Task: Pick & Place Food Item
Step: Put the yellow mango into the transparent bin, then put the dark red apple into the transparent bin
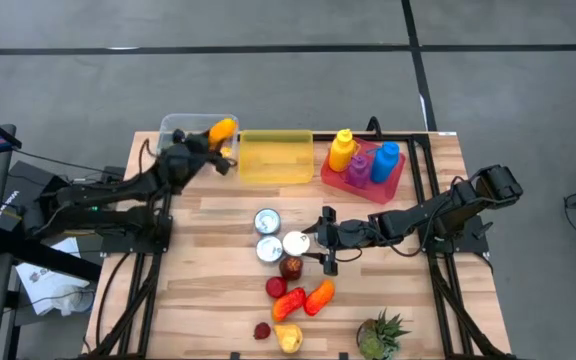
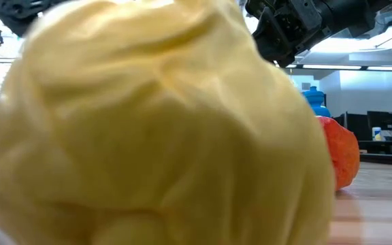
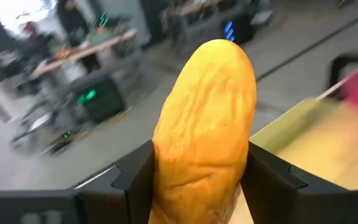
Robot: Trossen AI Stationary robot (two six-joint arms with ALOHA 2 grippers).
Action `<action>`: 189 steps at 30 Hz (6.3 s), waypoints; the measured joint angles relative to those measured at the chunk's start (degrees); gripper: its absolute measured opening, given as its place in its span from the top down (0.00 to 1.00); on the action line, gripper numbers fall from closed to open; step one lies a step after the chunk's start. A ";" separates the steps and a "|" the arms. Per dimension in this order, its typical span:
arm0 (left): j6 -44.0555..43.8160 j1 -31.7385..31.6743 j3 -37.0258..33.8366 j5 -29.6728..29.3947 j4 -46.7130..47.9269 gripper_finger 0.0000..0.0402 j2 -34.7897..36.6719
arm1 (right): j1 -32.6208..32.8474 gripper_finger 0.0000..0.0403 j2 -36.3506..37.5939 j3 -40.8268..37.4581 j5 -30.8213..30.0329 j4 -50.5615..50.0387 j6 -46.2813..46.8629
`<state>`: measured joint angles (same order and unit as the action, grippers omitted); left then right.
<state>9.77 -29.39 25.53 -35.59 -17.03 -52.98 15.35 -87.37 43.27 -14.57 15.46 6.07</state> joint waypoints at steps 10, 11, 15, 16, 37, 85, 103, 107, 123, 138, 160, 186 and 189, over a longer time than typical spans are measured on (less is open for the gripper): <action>-0.12 -11.51 6.20 5.63 18.53 0.53 -5.10 | 0.07 0.29 0.00 0.00 1.12 0.00 0.00; -0.10 -12.32 6.20 6.80 18.71 0.53 -6.28 | 0.07 0.29 0.00 0.00 1.13 -0.01 0.00; -0.35 -14.43 6.49 9.56 17.77 0.53 -10.18 | 0.07 0.29 0.00 -0.01 1.19 -0.02 0.20; -0.28 -14.74 6.57 9.55 17.47 0.53 -10.85 | 0.07 0.29 0.00 -0.02 1.21 0.00 0.20; 4.01 -16.28 6.09 14.49 19.57 0.35 -5.41 | 0.00 0.29 0.00 -0.02 1.21 -0.02 -0.02; -11.80 23.09 -4.03 60.70 0.04 0.16 5.15 | -0.72 0.10 -22.71 30.83 16.42 -35.58 2.17; -12.20 24.02 -7.55 60.50 -6.26 0.16 5.15 | 0.54 0.60 -23.56 31.45 14.26 -35.88 4.07; -12.20 24.02 -7.55 60.50 -6.24 0.16 5.15 | 1.51 0.60 -23.56 33.76 13.22 -38.85 4.04; -11.85 26.16 -7.55 60.50 -7.81 0.17 5.11 | 4.33 0.60 -23.47 47.08 -10.91 -45.81 -7.70; -11.64 29.65 -7.53 55.07 -18.61 0.08 -13.62 | 0.92 0.60 -23.47 47.23 -4.93 -40.18 -13.31; -11.09 29.80 -0.53 55.99 -23.43 0.10 -29.86 | -0.66 0.60 -23.52 47.23 -3.03 -38.01 -15.10; -11.09 29.73 -0.49 53.57 -20.38 0.28 -29.23 | 4.66 0.21 -23.52 49.98 -6.34 -18.97 -19.10; -10.80 29.73 -0.49 53.57 -20.38 0.28 -29.23 | 5.74 0.23 -23.43 46.18 -3.22 -3.11 -22.58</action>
<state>-1.04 0.34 25.04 17.98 -37.41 -82.21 21.10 -110.80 89.44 -17.79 12.35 -16.51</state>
